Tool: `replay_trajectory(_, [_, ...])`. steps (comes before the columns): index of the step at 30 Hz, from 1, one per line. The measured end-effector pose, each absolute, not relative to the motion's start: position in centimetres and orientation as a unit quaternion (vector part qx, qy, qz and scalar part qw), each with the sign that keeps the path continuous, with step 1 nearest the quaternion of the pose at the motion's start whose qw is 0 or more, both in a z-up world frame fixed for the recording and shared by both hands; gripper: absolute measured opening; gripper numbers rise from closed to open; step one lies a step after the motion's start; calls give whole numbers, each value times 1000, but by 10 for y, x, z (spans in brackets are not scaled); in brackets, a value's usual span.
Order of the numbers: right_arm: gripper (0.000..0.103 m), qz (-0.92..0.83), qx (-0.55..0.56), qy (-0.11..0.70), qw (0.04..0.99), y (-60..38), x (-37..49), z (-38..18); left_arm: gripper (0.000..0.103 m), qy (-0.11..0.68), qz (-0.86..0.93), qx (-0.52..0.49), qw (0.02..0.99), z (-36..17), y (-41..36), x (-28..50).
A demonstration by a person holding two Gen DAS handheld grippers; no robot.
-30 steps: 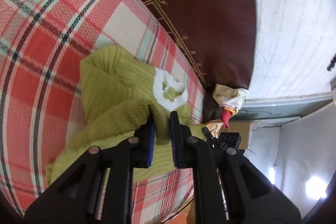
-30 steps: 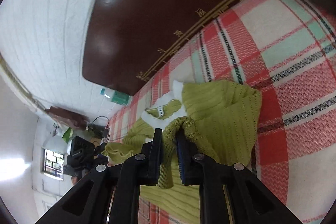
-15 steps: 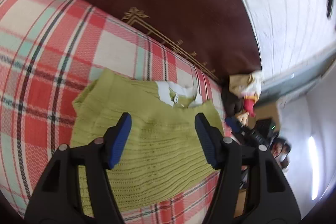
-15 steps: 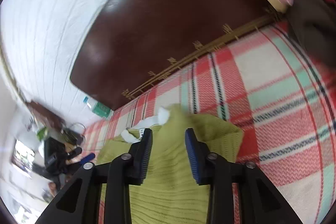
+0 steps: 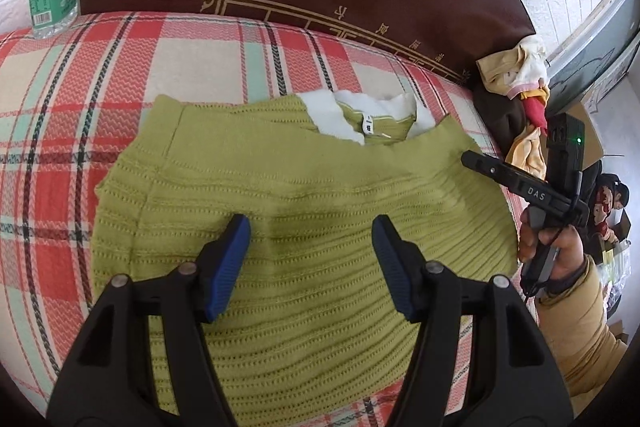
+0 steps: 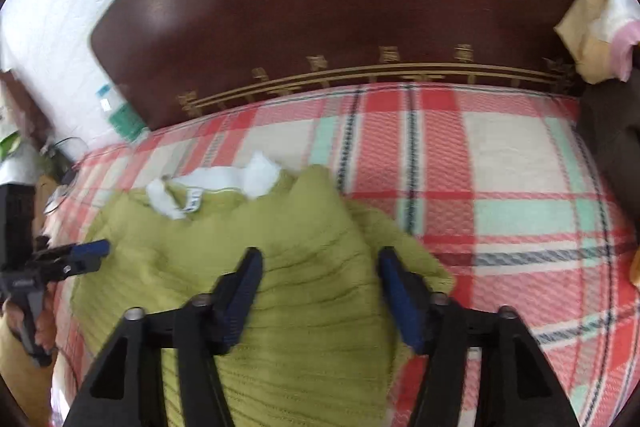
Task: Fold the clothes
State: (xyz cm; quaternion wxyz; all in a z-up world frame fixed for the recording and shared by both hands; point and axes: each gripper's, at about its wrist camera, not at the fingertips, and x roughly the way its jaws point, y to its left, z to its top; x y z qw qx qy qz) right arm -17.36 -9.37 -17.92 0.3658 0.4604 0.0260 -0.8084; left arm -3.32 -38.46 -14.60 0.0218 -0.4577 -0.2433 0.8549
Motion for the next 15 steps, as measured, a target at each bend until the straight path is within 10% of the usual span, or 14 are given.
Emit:
replay_trajectory(1, [4,-809,458,23,368,-91,-174,-179,64,-245,855,-456,22,-145,-384,-33])
replay_trajectory(7, [4,-814,464,-73,342,-48,-189,-184,64,-245,861,-445,19,-143,-385,-27])
replay_trajectory(10, [9,-807,488,-77,324,-41,-189,-197,64,-230,864,-448,9,-141,-378,-24])
replay_trajectory(15, [46,-806,463,-152,334,-5,-168,-186,64,-195,877,-439,6,-130,-358,-6])
